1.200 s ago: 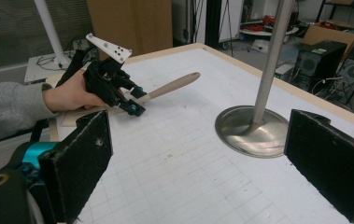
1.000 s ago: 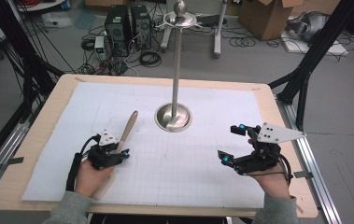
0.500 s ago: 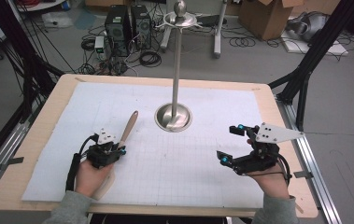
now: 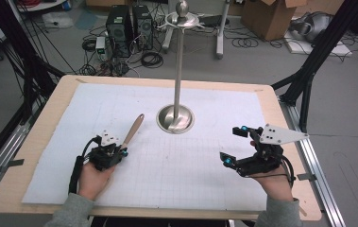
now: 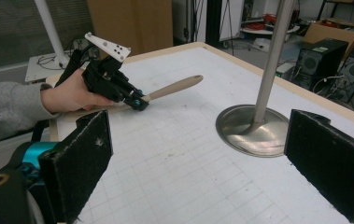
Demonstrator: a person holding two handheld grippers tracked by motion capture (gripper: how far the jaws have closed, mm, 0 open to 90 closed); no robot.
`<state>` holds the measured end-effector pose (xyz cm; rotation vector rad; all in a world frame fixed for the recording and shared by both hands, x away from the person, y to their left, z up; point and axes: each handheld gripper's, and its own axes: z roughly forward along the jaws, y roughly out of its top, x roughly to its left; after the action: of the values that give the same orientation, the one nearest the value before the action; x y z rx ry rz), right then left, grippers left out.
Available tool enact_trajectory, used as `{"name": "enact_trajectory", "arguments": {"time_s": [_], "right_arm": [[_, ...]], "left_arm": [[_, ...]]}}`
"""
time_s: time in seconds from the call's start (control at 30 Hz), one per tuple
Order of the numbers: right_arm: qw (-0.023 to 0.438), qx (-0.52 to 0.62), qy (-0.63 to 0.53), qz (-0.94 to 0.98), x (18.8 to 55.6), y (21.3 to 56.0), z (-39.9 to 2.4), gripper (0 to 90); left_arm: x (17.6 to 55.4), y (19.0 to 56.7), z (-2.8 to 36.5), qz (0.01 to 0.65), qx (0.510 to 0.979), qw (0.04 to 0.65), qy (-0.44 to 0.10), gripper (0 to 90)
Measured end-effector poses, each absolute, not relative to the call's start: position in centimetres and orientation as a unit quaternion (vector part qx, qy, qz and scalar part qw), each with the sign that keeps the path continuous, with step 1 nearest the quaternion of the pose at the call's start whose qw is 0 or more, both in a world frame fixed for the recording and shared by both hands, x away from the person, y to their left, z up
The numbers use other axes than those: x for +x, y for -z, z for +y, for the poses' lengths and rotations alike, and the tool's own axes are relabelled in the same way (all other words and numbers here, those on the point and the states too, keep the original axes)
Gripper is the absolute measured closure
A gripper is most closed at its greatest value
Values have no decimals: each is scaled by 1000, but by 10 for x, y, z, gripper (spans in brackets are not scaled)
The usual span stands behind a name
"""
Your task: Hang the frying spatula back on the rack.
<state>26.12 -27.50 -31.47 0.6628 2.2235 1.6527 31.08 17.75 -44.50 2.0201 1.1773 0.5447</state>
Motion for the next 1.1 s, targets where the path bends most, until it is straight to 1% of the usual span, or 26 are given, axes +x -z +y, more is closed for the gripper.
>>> {"name": "enact_trajectory", "arguments": {"time_s": [0.43,0.73,0.87,1.1], "right_arm": [[144,235,-573,771,261,315,-276,69],[147,234,-578,768,260,314,-279,69],[146,235,-576,769,261,314,-278,69],[146,231,-575,771,261,315,-277,69]], "left_arm": [[311,442,180,459,786,357,-209,773],[308,428,184,453,779,385,-197,773],[307,422,186,439,789,387,-189,774],[307,415,188,428,789,404,-174,774]]}}
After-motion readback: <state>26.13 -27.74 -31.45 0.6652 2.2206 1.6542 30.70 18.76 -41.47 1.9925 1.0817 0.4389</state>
